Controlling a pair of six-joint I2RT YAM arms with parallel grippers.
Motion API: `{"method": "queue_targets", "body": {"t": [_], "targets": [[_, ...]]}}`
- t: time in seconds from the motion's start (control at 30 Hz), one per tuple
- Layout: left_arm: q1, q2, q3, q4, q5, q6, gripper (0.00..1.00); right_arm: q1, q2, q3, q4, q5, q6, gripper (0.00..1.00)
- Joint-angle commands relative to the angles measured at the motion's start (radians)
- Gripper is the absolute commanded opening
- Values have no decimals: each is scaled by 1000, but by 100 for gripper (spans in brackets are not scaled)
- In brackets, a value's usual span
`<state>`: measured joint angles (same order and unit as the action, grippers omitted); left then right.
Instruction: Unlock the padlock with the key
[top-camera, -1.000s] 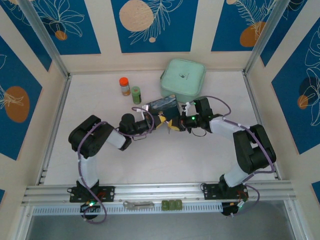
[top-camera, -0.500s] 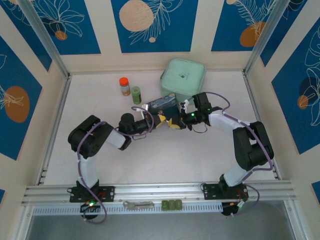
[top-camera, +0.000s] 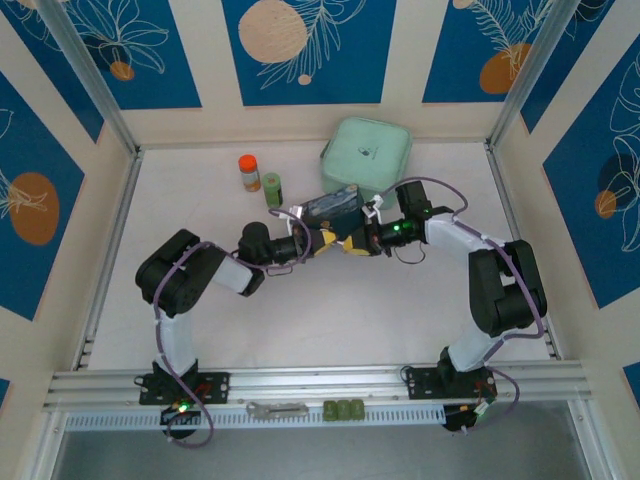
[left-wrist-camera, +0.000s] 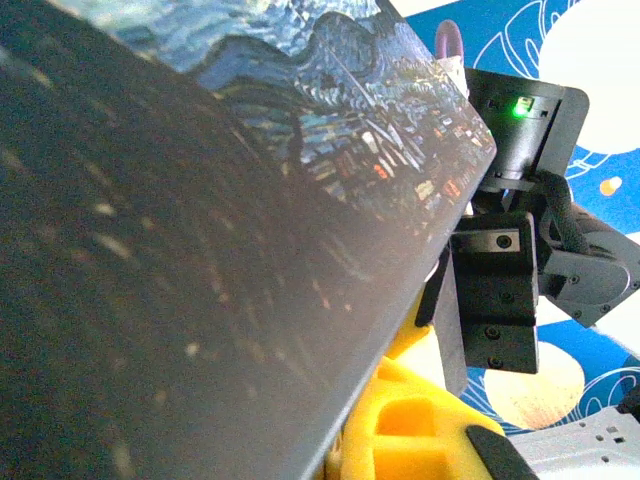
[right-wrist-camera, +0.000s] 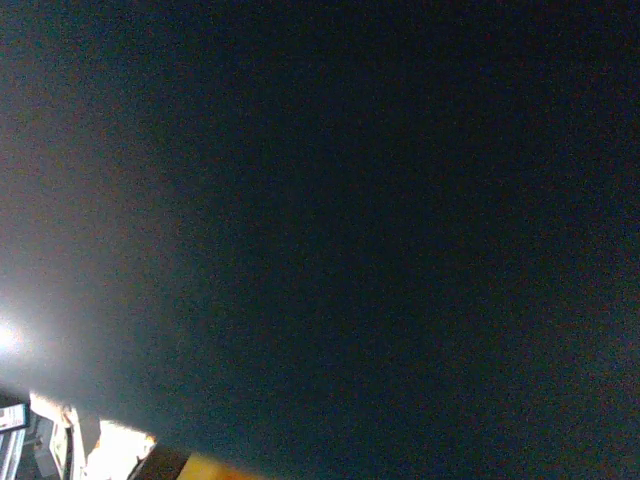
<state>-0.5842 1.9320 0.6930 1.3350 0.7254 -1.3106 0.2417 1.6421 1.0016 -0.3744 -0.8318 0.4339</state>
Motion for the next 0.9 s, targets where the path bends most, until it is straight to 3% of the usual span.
{"method": "queue_targets", "body": {"t": [0.0,0.37,0.67,0.87], "targets": [[-46,-32,4,-40,255,64,0,-17,-25,7,200,2,-19,0],[-65,-120,11,-304,191,245,0,112,-22,-33,419,240,302,0],[-82,-54,6,-124,143,150,0,144,7,-103,632,257,513,0],[-95,-41,17,-111,118,147,0,182,-18,-134,701,302,589,0]]}}
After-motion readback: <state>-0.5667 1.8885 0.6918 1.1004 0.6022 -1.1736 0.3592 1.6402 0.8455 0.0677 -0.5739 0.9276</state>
